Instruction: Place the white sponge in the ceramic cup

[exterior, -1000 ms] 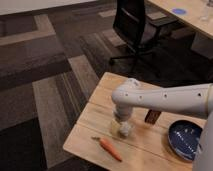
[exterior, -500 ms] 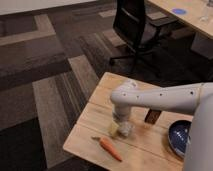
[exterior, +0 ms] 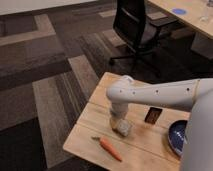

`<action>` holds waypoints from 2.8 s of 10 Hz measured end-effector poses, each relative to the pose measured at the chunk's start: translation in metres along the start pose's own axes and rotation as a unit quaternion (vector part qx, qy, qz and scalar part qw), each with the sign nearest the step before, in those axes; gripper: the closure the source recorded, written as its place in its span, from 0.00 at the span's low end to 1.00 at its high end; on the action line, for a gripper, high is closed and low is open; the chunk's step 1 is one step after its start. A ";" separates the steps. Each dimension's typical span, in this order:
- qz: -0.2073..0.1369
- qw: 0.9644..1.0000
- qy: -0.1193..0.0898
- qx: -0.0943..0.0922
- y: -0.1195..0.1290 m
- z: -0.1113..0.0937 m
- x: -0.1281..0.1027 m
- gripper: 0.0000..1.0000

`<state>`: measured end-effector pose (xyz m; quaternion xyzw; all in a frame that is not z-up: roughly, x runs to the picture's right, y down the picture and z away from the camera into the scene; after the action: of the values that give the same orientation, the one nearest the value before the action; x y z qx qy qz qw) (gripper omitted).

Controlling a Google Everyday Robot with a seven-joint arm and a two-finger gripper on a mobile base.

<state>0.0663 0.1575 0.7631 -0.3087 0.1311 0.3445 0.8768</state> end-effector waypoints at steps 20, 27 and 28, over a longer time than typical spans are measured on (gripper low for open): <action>0.401 0.913 0.018 0.066 -0.105 -0.115 0.305 0.81; 0.395 0.918 0.017 0.039 -0.187 -0.070 0.353 0.81; 0.374 0.927 0.016 0.035 -0.193 -0.065 0.337 0.81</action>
<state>0.4433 0.1825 0.6506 -0.2119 0.2630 0.6374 0.6925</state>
